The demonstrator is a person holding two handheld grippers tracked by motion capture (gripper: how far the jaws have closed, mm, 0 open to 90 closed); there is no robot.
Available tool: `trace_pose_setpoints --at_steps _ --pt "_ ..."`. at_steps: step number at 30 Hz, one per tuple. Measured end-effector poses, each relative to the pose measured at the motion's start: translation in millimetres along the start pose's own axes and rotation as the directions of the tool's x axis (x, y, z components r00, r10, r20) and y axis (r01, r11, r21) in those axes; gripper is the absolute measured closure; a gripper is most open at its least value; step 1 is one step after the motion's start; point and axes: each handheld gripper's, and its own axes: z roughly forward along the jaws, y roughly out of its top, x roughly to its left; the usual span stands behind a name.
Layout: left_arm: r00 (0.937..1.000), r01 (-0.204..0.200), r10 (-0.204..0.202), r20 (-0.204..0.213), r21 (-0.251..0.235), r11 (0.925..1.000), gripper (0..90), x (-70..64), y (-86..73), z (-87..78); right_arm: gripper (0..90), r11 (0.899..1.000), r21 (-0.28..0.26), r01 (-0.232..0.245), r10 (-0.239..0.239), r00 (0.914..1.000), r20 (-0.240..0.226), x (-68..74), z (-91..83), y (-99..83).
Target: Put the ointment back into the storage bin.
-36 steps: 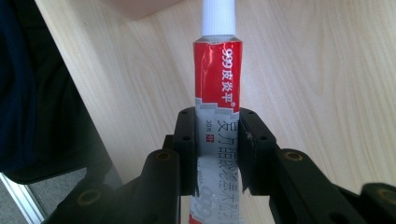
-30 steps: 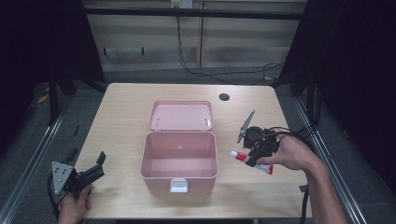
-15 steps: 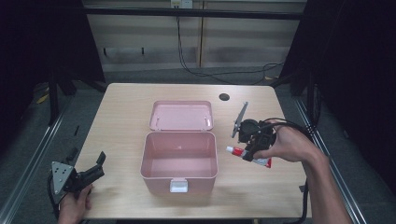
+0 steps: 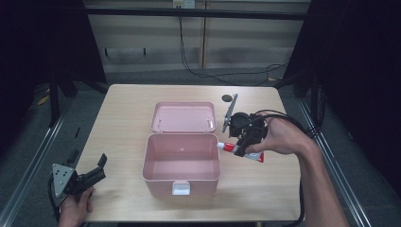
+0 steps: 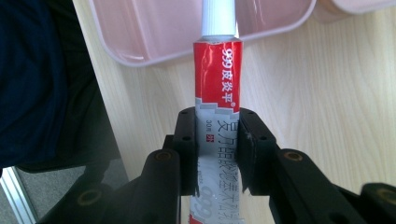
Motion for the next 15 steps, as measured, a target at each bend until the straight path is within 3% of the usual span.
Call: trace_pose_setpoints --at_steps 15 --pt "1.0000 0.003 -0.003 0.000 0.000 1.0000 3.4 0.2 0.0 0.0 71.4 0.998 0.016 0.058 -0.058 0.9981 -0.022 -1.0 4.3 44.3"
